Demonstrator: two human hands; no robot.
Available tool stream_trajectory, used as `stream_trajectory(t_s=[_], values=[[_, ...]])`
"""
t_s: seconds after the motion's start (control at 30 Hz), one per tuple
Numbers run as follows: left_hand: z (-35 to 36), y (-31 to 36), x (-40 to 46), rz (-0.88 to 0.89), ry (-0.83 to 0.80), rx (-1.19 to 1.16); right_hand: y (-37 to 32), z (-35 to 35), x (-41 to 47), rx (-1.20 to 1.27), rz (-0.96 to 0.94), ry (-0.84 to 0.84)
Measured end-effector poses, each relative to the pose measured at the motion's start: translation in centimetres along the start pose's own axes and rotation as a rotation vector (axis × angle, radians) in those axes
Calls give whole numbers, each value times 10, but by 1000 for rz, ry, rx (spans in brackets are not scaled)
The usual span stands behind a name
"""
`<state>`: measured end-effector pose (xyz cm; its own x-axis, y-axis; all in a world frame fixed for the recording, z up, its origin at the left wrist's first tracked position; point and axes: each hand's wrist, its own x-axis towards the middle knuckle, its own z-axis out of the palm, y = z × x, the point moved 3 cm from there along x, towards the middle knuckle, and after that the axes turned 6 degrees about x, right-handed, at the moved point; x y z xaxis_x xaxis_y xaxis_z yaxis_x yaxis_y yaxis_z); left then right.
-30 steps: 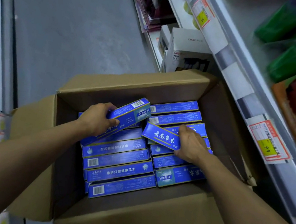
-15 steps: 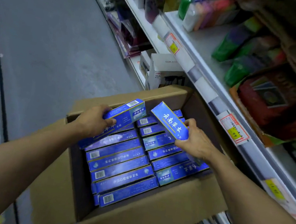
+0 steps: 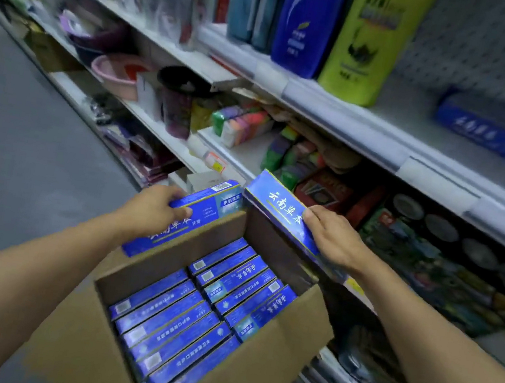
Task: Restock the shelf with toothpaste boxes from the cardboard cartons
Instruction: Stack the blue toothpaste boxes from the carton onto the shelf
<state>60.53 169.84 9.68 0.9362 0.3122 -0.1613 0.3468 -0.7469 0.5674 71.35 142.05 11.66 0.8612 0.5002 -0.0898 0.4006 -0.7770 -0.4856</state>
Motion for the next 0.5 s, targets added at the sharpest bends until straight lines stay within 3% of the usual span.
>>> stream_trajectory(t_s=[0.23,0.5], values=[[-37,86,-6,249,27,-31,-10,-92,-61,-39,41,202],[-45,188,0,487,19,-7,25,-175,-131,-88,153,399]])
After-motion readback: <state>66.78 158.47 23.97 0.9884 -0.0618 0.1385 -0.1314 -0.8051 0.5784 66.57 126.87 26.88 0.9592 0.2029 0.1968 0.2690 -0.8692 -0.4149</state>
